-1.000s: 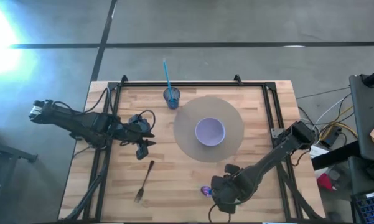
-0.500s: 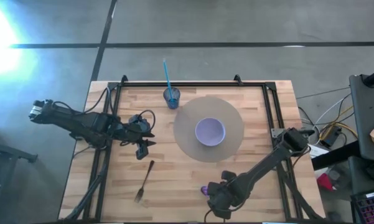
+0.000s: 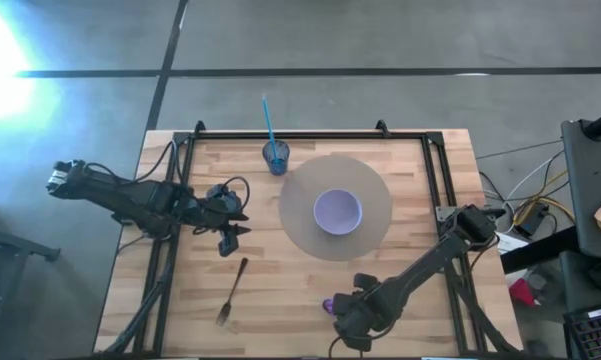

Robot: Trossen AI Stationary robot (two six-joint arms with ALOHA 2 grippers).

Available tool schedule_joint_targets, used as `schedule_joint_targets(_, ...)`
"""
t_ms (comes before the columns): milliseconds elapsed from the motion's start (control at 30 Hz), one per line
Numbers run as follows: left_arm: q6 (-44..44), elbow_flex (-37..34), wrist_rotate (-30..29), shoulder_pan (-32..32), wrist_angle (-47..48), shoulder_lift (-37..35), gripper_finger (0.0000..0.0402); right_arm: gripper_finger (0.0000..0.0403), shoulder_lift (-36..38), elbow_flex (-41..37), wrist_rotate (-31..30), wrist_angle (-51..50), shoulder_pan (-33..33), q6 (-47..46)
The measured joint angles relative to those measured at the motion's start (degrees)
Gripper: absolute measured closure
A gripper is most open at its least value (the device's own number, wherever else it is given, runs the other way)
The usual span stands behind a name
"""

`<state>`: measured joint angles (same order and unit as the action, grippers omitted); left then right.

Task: Pick & Place Utensil
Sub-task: Put the blue spoon into the purple bowl

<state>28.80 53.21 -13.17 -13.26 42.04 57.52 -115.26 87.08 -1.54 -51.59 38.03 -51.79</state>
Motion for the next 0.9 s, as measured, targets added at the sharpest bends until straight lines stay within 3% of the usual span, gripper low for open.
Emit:
schedule_joint_targets(500,5.88,0.00,-0.02,0.00,-0.04,0.00,0.0245,0.0273,0.00,-6.95,0.11,3.12,0.86,2.31)
schedule_joint_targets(900,5.81,0.00,-1.86,-0.02,-0.07,0.02,0.0245,0.0290,0.00,-7.94,0.53,7.24,1.85,-0.70)
